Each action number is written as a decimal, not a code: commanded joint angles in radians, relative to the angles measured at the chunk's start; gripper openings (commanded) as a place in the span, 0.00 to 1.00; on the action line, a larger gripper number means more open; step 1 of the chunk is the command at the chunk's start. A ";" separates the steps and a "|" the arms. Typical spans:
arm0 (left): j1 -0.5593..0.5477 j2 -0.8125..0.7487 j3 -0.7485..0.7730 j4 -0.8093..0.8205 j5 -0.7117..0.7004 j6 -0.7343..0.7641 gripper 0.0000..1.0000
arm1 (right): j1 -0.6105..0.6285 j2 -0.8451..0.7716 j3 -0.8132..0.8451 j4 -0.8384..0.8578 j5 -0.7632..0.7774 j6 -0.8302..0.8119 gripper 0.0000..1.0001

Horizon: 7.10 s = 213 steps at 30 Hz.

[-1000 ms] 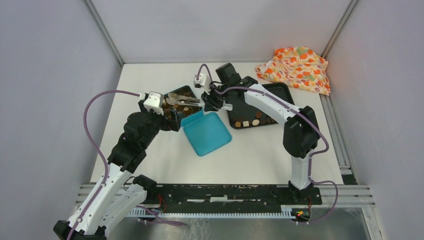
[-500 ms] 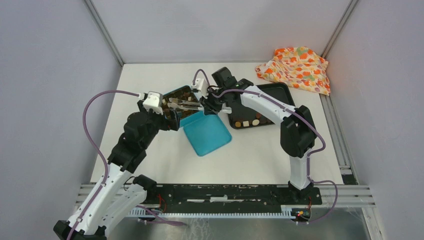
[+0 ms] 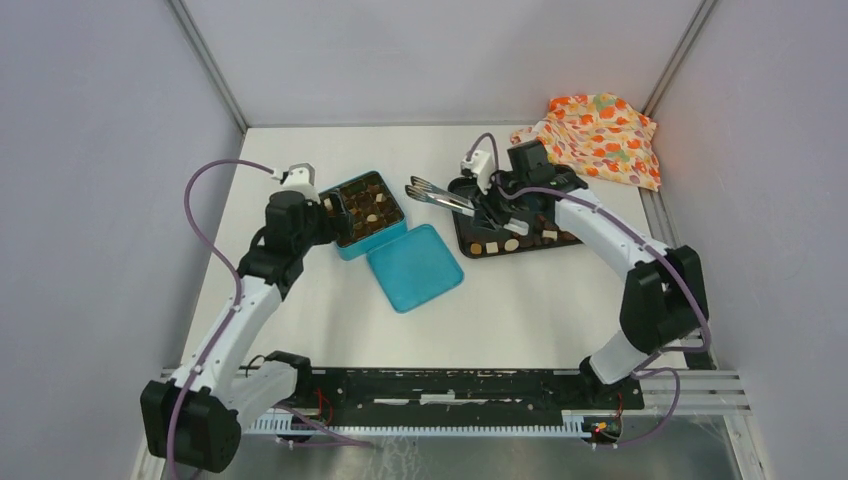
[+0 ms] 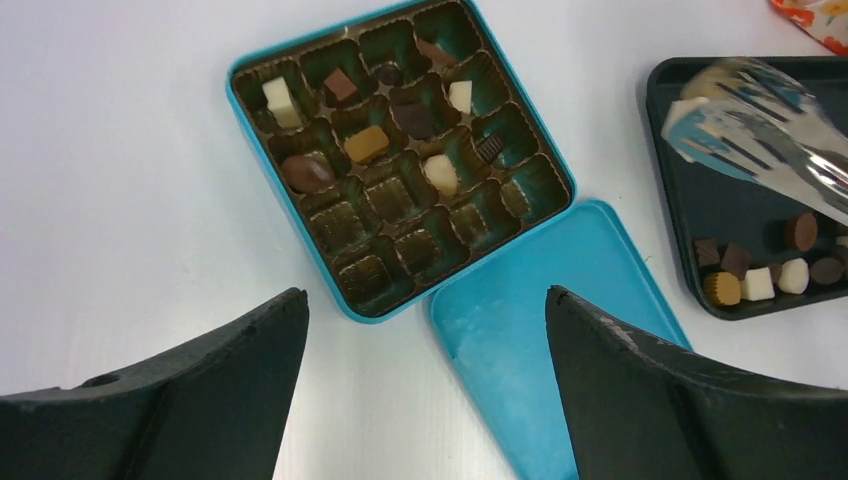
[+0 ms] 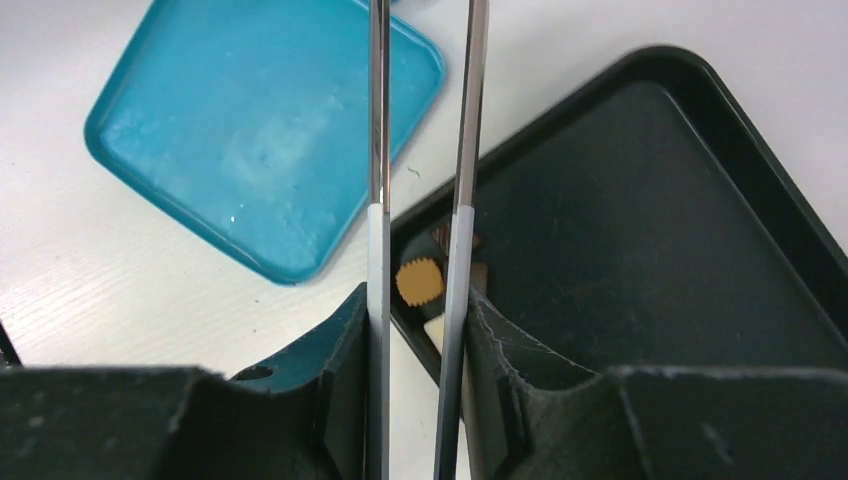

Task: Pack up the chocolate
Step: Place the fake chocolate in the packing box, then pick up the packing box from the center of the board, then place the packing box at the center of the board, then place the fake chocolate in the packing box.

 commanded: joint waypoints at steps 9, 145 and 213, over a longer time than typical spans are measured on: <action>0.055 0.416 0.213 -0.064 -0.116 -0.242 0.81 | -0.171 -0.267 -0.277 0.186 -0.114 0.019 0.15; 0.146 0.674 0.245 0.302 -0.105 -0.182 0.02 | -0.166 -0.273 -0.316 0.164 -0.254 -0.008 0.16; 0.123 -0.084 0.045 0.043 -0.029 0.113 0.94 | 0.241 0.431 0.481 -0.085 0.099 -0.040 0.41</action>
